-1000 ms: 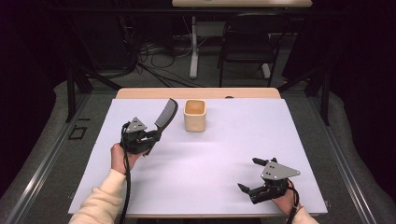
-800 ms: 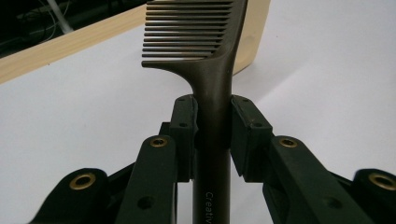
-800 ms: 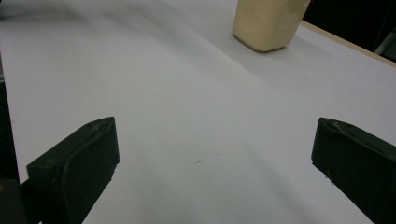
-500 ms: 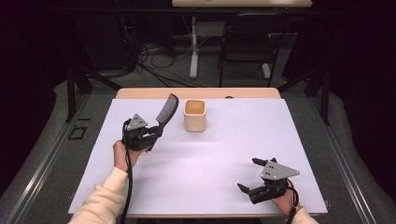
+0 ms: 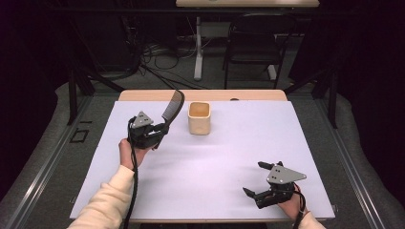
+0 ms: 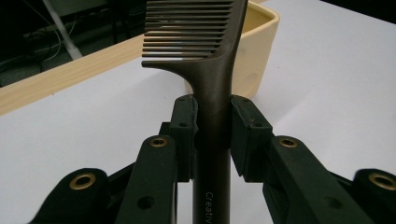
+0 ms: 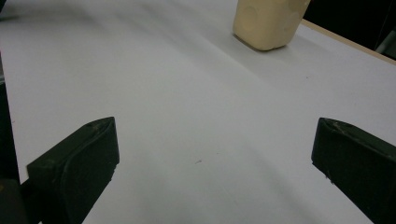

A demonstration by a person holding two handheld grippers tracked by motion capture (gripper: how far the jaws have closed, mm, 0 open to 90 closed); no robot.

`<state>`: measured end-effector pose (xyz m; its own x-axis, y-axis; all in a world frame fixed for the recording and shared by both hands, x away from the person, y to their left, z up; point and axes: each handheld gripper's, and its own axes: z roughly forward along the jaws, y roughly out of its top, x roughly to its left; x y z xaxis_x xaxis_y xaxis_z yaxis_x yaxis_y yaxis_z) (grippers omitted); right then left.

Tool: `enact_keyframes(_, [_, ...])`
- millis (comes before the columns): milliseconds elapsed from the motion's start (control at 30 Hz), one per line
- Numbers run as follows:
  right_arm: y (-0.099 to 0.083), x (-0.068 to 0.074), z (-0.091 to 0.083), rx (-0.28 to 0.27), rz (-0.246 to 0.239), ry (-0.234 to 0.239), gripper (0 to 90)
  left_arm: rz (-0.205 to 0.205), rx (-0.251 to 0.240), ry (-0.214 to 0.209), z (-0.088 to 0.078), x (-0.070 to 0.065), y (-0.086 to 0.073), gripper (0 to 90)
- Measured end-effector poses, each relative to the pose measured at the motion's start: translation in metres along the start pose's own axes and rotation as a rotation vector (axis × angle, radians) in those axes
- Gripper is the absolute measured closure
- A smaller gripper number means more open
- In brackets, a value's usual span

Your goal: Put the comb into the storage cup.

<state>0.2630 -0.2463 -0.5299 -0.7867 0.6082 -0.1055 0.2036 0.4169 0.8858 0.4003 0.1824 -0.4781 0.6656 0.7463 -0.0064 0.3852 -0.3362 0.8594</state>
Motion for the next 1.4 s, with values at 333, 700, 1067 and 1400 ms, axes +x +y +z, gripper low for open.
enact_keyframes(333, [0.0,0.0,0.0,0.0,0.004,0.002,0.2,0.003,-0.026,0.001,0.003,0.0,0.011,72.1])
enact_keyframes(700, [0.0,0.0,0.0,0.0,0.007,0.004,0.0,0.003,-0.064,0.0,0.005,0.001,0.026,72.1])
enact_keyframes(1067, [0.0,-0.001,0.0,0.002,0.004,0.004,0.0,0.002,-0.084,0.002,0.011,0.003,0.033,72.0])
enact_keyframes(1400, [0.0,-0.001,0.0,0.004,0.002,0.005,0.0,0.004,-0.091,-0.005,0.018,0.004,0.04,72.0])
